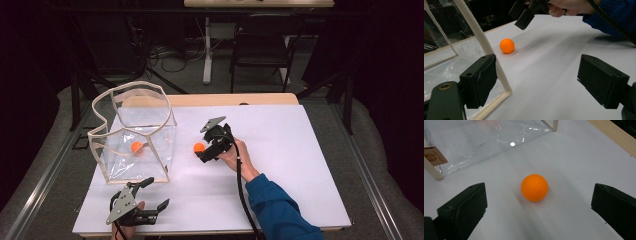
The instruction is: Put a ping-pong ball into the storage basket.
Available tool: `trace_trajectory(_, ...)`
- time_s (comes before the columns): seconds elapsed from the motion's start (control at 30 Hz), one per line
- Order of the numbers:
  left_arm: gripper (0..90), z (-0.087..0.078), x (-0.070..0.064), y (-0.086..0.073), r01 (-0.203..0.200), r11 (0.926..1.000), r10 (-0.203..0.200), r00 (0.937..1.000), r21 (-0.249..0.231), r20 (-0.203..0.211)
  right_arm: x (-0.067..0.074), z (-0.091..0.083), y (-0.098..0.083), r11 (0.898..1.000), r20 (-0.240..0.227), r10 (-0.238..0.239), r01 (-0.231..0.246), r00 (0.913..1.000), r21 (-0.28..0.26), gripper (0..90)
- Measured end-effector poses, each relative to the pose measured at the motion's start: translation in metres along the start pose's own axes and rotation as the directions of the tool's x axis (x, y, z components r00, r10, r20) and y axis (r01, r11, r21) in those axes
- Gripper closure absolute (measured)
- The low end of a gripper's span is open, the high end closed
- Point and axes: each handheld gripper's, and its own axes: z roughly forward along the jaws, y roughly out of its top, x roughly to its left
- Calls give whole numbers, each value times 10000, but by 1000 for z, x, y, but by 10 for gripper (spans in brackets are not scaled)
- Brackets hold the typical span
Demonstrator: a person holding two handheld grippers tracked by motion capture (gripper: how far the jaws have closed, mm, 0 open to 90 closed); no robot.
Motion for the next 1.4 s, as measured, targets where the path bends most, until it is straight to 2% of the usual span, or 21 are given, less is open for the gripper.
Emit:
trace_trajectory(0.17, 159, 0, -1, 1, -94, 10000, 94, 10000, 20, 15, -3, 5, -3, 9996, -254, 275, -274, 9993, 65, 0)
trace_trajectory(0.47, 159, 0, 0, 1, -37, 10000, 37, 10000, 15, 7, -6, 7, -3, 9995, -95, 315, -315, 9995, -5, 3)
trace_trajectory(0.77, 159, 0, 1, 0, -12, 10000, 12, 10000, 29, 49, -7, 18, -5, 9989, -95, 375, -373, 9992, 275, 1)
trace_trajectory(0.93, 159, 0, 0, 1, -76, 10000, 76, 10000, 26, 29, -10, 27, -7, 9977, -179, 604, -598, 9980, 333, 0)
trace_trajectory(1.17, 159, 0, 2, 0, -31, 10000, 31, 10000, 2, -49, -11, 35, -7, 9971, -228, 579, -567, 9981, 498, 0)
trace_trajectory(1.4, 159, -1, 0, 1, -71, 10000, 71, 10000, -28, -31, -10, 41, -6, 9969, -380, 690, -675, 9969, 398, 0)
